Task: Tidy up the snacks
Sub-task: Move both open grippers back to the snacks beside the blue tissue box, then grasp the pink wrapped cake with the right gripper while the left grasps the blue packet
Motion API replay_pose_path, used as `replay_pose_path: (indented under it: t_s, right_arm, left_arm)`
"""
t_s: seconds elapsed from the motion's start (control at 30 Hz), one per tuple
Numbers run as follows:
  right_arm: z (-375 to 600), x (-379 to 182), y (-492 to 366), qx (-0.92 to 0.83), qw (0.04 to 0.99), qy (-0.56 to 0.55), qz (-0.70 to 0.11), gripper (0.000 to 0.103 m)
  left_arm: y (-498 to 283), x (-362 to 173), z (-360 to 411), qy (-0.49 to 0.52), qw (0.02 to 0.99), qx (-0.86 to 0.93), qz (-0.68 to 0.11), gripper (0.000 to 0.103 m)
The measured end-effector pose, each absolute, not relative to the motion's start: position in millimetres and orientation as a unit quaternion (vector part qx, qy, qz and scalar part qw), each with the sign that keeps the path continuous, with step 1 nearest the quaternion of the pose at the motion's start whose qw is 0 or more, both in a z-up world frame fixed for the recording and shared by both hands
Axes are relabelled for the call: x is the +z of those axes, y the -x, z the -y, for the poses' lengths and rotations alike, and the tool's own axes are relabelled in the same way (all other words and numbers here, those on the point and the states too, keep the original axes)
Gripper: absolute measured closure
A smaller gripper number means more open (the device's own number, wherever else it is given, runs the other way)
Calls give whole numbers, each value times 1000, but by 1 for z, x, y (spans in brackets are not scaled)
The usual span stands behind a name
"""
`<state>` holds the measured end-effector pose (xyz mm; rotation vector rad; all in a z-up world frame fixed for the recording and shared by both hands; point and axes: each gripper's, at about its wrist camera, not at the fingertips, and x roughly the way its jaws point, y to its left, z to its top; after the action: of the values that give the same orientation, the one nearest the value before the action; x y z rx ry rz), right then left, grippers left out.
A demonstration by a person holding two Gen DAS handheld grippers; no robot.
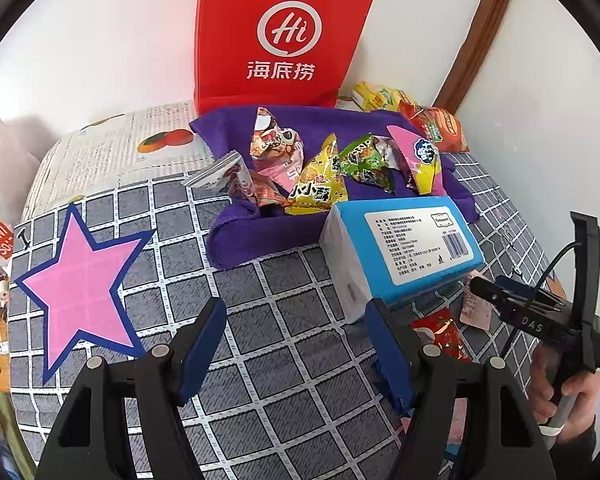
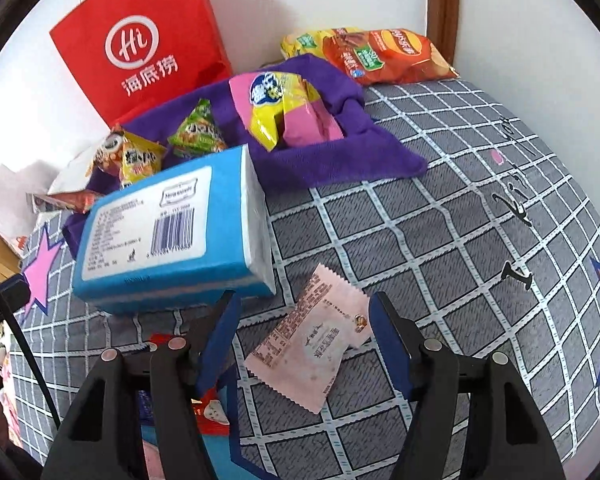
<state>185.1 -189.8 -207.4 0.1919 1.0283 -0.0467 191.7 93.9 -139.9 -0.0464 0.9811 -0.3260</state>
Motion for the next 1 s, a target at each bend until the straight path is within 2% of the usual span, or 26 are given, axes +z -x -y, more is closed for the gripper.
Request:
replay_pose_path:
  t_s: [0.47, 0.57, 0.6, 0.7, 0.73, 0.8, 1.0]
  right_arm:
    - [167, -227, -189, -28, 864, -31, -502, 38]
    - [167, -231, -187, -34, 867, -24, -497, 45]
    - [167, -231, -187, -37, 868, -20, -495, 53]
    - [166, -230, -185, -39, 869, -10, -494, 54]
    - [167, -229, -185, -38, 869, -11, -494, 62]
    - [169, -226, -181, -36, 871, -13, -490, 69]
    - [175, -219, -173, -24, 876, -26, -482, 70]
  left_arm:
    - [-191, -139, -98, 27, 869, -155, -470, 33]
    - [-189, -140, -99, 26, 868, -152, -472, 33]
    - [-189, -140, -100, 26, 868, -151, -473, 33]
    - [-188, -139, -104, 31, 868, -143, -474, 33]
    - [-188, -138, -105, 33, 868, -142, -474, 33]
    - [-186, -135, -107, 39, 869, -137, -474, 33]
    - [-179, -130, -101, 35, 871, -118, -476, 33]
